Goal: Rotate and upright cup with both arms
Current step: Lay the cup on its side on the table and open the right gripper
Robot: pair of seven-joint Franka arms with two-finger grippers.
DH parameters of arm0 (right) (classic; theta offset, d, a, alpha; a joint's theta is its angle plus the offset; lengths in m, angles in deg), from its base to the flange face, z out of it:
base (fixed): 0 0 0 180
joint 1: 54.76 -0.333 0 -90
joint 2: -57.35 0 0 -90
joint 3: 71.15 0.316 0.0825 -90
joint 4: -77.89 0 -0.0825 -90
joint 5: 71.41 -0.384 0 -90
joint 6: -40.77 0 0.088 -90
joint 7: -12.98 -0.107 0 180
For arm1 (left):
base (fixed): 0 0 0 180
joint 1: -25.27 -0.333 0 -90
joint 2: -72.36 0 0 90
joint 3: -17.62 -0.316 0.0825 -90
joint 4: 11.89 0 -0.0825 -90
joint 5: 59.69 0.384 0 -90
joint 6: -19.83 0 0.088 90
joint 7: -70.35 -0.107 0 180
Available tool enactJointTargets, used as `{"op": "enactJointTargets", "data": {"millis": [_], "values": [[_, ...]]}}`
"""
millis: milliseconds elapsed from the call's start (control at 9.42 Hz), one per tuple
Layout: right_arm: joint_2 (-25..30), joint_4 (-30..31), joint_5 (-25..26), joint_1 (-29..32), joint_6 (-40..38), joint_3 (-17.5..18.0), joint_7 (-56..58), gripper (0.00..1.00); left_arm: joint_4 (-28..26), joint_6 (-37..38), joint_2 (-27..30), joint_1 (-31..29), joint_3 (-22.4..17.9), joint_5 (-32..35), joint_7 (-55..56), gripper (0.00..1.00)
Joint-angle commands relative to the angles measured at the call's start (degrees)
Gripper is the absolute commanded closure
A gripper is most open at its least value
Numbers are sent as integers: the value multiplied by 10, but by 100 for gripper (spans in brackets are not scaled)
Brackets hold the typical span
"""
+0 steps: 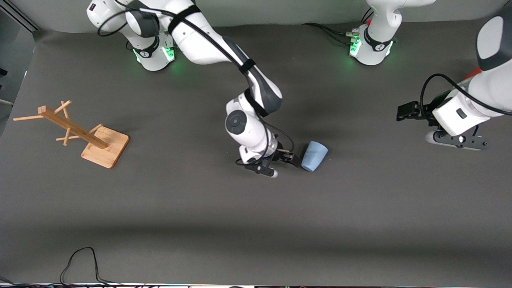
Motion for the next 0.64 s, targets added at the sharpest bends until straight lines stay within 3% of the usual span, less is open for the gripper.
{"op": "enactJointTargets", "data": {"millis": [0, 212, 425, 531], "values": [[138, 152, 49, -15, -101, -79, 220, 0, -64, -72, 10, -8, 1, -46, 2, 0], [267, 299, 120, -17, -106, -109, 318, 0, -164, -179, 25, -29, 0, -114, 17, 0], [371, 342, 296, -15, -181, -148, 321, 0, -255, -308, 26, -33, 0, -189, 18, 0], [415, 342, 331, -15, -229, -174, 327, 0, -298, -369, 25, -32, 1, -243, 18, 0]]}}
